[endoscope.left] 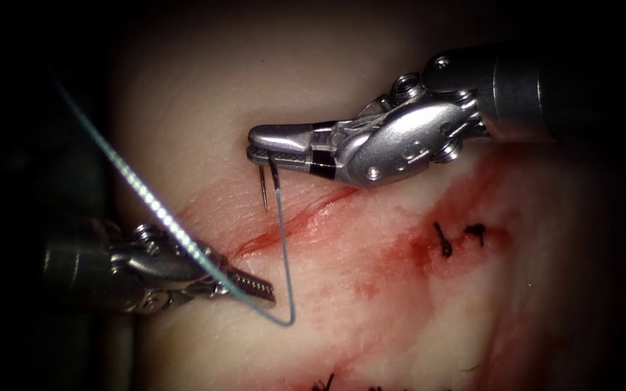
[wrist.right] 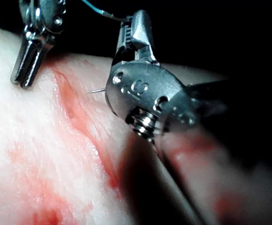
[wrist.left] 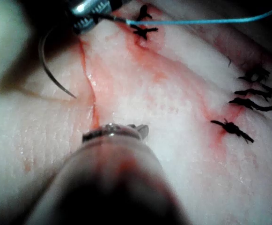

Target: Wound Closure

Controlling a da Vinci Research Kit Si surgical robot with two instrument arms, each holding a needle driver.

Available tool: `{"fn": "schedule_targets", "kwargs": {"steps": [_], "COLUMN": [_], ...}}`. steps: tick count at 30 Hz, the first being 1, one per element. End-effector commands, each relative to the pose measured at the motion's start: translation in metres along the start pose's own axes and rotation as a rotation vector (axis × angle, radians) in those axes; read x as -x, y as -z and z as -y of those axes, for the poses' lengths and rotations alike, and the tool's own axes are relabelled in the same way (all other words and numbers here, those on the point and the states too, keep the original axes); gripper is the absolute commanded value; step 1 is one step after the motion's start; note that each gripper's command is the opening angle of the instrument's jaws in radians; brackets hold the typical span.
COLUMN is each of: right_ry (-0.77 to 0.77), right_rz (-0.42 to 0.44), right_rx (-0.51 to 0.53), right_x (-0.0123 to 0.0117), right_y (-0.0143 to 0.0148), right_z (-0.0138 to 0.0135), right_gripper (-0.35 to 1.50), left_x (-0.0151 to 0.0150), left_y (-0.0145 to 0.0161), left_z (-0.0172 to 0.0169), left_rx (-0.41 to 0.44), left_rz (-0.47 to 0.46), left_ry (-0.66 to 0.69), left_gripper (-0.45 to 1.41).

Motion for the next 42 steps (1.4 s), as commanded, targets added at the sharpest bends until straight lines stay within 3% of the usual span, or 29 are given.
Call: {"fn": "schedule_targets", "kwargs": {"steps": [1,42], "right_ry": [-0.001,-0.026], "right_rz": [-0.002,-0.01], "right_rx": [0.002,-0.018], "right_x": [0.0003,0.0003], "right_y": [-0.0009,-0.0005], "right_z": [0.0001,0.0028], "right_gripper": [-0.35,-0.35], "left_x": [0.0001,0.0001], "left_y": [-0.0007,-0.0006], "left_z": [0.0002,0.0002], "left_rx": [0.001,0.002], "left_rz": [0.001,0.002], "left_ry": [0.0,-0.001], "left_gripper": [0.14,0.17]}}
